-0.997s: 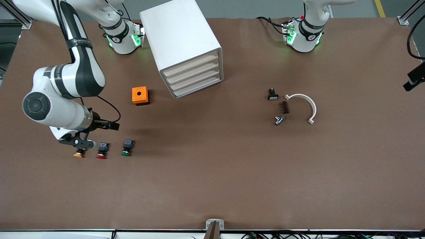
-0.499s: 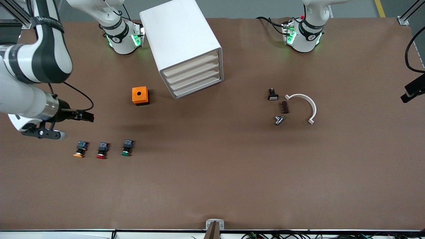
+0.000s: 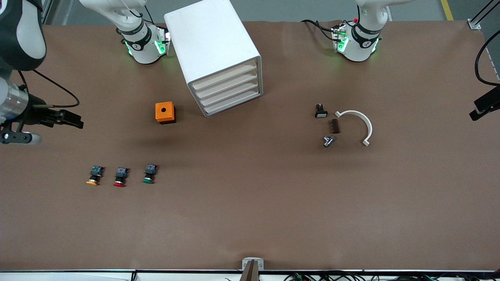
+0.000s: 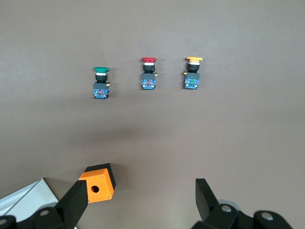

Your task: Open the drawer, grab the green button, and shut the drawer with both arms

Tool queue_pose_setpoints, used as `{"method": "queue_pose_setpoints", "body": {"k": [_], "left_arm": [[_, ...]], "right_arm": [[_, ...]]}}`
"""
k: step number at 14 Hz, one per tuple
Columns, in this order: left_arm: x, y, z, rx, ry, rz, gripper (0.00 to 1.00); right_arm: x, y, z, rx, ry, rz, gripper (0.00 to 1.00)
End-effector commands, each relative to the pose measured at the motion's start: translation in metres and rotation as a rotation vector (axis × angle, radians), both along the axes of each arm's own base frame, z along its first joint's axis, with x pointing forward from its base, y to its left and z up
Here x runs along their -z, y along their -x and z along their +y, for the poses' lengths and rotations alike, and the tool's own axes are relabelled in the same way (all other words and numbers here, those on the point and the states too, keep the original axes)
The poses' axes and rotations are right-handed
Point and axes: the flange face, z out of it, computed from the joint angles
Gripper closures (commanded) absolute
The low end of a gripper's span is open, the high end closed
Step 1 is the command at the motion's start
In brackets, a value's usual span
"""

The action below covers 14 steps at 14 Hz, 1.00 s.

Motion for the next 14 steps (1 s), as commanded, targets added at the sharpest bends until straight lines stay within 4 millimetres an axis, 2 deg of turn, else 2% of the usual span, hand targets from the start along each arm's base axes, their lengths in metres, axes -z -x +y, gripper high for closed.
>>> {"method": "queue_pose_setpoints", "body": {"k": [1,5,12,14], "left_arm": [[0.0,-0.001,-0.011,0.014,-0.006,0.009,0.0],[0.002,-0.002,-0.031,0.042,-0.011,0.012,0.0],[0.009,-0.006,-0.03,0.033,-0.014,0.026,0.0],[0.009,-0.006,-0.034,0.039,-0.014,0.026,0.0]], "right_arm": [[-0.012,0.01,0.0,-0.003,0.001,-0.001,0.0],[-0.028,0.005,0.003,-0.016,0.002,-0.036,0.0],[-0.042,0.0,0.001,0.001,-0.007,-0.069,0.0],[-0.069,-0.003,0.001,-0.004,0.001,-0.113,0.0]]}}
